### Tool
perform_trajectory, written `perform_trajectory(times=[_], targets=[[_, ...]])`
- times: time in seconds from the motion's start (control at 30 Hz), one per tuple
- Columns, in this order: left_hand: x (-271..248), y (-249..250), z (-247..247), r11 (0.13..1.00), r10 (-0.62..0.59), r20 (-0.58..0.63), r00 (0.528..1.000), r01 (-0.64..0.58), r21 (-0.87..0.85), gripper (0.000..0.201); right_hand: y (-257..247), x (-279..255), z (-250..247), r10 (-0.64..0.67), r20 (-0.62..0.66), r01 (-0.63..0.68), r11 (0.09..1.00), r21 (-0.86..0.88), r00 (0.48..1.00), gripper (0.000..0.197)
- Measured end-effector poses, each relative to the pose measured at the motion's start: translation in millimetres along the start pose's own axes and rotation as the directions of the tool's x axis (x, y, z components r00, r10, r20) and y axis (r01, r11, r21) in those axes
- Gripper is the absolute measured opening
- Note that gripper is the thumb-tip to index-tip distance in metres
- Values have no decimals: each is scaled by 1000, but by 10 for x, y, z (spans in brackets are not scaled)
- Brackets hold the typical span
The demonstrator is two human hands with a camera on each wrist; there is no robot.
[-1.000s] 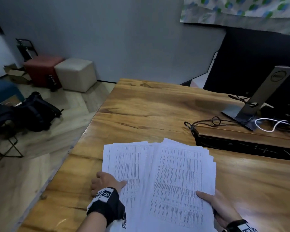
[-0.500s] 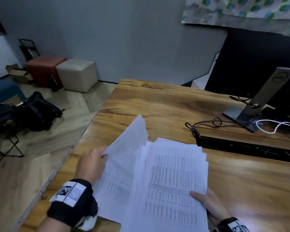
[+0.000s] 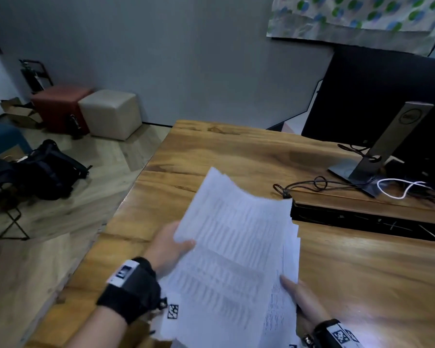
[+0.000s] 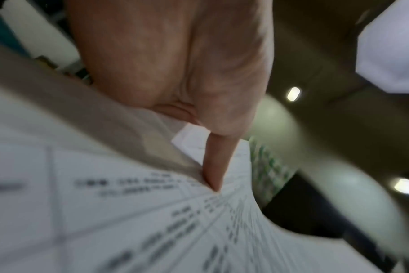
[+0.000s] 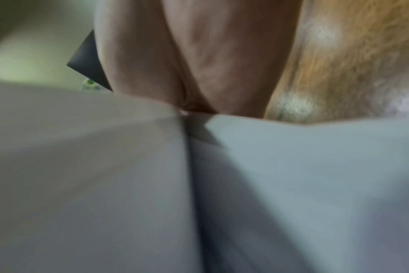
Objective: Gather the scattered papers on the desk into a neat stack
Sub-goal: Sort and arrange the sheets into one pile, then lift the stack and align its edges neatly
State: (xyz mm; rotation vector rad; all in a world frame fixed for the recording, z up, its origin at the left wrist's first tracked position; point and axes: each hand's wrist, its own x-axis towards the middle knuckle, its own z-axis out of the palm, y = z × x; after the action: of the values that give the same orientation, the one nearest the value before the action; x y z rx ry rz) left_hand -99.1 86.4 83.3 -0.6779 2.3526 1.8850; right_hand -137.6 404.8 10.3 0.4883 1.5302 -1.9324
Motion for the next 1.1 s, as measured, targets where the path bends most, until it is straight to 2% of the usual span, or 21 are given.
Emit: perform_trajectory(times=[0.1,0.2,0.27,0.33,0.4,0.47,0.5,0.53,0.6,0.7,0.8,0.9,0.97,1.1], targets=[[69,-571,398,983,-129,65,990,119,139,45,-30,-64,83,41,47,-47,989,137,998,47],[13,-802,606,938,-119,137,983,66,341,51,19,22,124,35,85,-39,998,42,996,35],[19,-857,640,862,-98,86,991,42,506,47,19,53,148,13,59,-9,998,-68,998,43],[60,-888,577,819,-96,-55,994,111,563,54,-21,50,166,-23,61,30,992,-125,998,42],[117,-872,443,865,-147,-129,981,190,464,75,-104,13,181,-55,94,67,989,-132,994,37],[129,-758,286,962,-191,-93,977,206,181,111,-221,-70,205,-77,163,95,990,-106,984,36],[128,-699,211,983,-181,-72,981,181,0,122,-276,-123,219,-89,201,107,991,-81,976,36],[115,-621,148,978,-141,-40,989,133,-162,122,-334,-180,235,-103,232,118,992,-49,967,35],[88,-452,60,929,-24,77,997,51,-367,114,-455,-282,280,-148,268,153,988,3,952,33],[52,-148,27,874,135,205,969,-19,-485,99,-599,-343,357,-238,261,262,963,-58,936,38],[47,96,19,869,247,144,958,-153,-471,91,-699,-364,472,-379,219,408,907,-108,899,36],[8,304,-38,853,345,55,937,-288,-436,79,-820,-434,546,-554,173,578,802,-151,814,34],[-23,408,-75,845,365,24,931,-320,-429,73,-898,-481,555,-599,159,619,764,-179,785,38],[-40,460,-88,861,353,-10,935,-329,-388,62,-948,-511,592,-634,142,648,726,-231,760,37]])
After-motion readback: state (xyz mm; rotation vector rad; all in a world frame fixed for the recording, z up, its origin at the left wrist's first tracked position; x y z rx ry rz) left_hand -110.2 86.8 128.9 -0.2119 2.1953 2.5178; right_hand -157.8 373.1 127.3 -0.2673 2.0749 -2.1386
